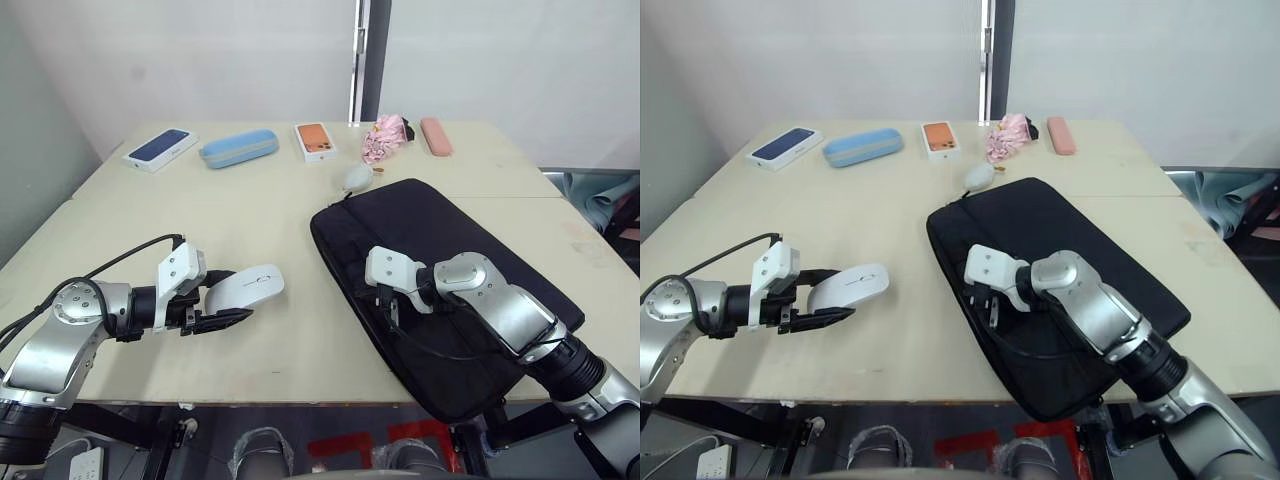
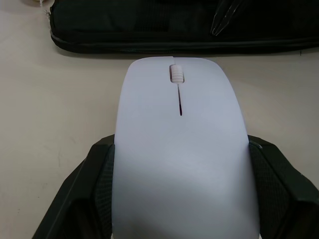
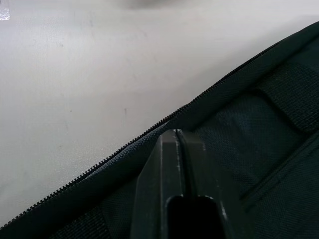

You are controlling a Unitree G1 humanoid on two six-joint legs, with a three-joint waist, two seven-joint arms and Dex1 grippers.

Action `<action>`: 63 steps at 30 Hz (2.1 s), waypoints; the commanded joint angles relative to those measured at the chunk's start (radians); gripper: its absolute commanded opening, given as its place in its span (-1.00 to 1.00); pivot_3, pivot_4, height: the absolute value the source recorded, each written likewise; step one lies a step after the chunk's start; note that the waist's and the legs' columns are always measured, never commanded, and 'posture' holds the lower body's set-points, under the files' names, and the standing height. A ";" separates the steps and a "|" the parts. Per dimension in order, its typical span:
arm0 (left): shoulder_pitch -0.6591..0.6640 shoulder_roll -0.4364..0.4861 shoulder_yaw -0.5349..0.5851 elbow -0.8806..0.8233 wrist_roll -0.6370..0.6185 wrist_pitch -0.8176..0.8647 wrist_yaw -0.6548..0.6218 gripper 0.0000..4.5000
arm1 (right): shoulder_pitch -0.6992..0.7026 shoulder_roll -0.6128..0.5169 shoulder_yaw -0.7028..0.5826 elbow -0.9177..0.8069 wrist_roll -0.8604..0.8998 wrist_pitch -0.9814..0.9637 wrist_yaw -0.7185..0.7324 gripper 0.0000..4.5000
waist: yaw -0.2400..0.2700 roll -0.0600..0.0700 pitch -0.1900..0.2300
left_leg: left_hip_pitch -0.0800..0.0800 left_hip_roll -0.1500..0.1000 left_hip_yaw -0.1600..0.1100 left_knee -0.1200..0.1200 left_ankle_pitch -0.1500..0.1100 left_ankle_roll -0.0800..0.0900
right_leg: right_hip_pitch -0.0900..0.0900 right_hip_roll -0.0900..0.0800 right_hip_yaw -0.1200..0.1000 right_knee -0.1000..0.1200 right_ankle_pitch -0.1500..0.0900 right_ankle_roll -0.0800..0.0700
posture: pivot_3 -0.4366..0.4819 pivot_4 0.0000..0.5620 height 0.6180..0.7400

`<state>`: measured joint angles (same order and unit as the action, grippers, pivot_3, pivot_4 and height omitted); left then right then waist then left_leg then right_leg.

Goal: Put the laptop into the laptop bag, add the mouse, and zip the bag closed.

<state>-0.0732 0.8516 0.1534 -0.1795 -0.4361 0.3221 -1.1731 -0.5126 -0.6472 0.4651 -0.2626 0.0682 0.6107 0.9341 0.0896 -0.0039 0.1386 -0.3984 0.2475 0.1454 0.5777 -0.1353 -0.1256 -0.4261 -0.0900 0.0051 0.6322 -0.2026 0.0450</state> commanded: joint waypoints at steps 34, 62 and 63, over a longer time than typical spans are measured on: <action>0.071 -0.034 0.014 -0.091 -0.025 0.002 0.055 0.26 | -0.088 0.006 0.079 -0.279 -0.064 0.532 -0.152 0.99 | 0.001 0.000 0.000 | 0.001 0.000 0.000 0.000 0.000 -0.001 | 0.000 0.001 0.001 0.001 0.000 0.001 | -0.05 -0.47 1.00; 0.052 -0.034 -0.003 -0.097 -0.038 0.011 0.070 0.26 | -0.007 0.007 -0.023 -0.209 0.138 0.626 -0.208 -0.97 | 0.008 0.000 -0.001 | 0.014 0.000 0.001 0.000 0.000 -0.002 | 0.010 0.000 0.003 0.002 -0.001 0.002 | -0.05 -0.47 1.00; 0.051 -0.034 -0.004 -0.098 -0.039 0.012 0.070 0.26 | -0.007 0.013 -0.042 -0.211 0.153 0.630 -0.205 -0.97 | 0.008 0.000 -0.001 | 0.014 0.000 0.001 0.000 0.000 -0.002 | 0.010 0.000 0.003 0.001 -0.001 0.002 | -0.05 -0.47 1.00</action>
<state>-0.0062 0.8147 0.1445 -0.2394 -0.4602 0.3357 -1.1027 -0.5399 -0.6216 0.4414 -0.4987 0.2034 1.2179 0.7308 0.0972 -0.0035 0.1372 -0.3849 0.2472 0.1461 0.5774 -0.1358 -0.1276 -0.4156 -0.0899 0.0080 0.6337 -0.2031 0.0470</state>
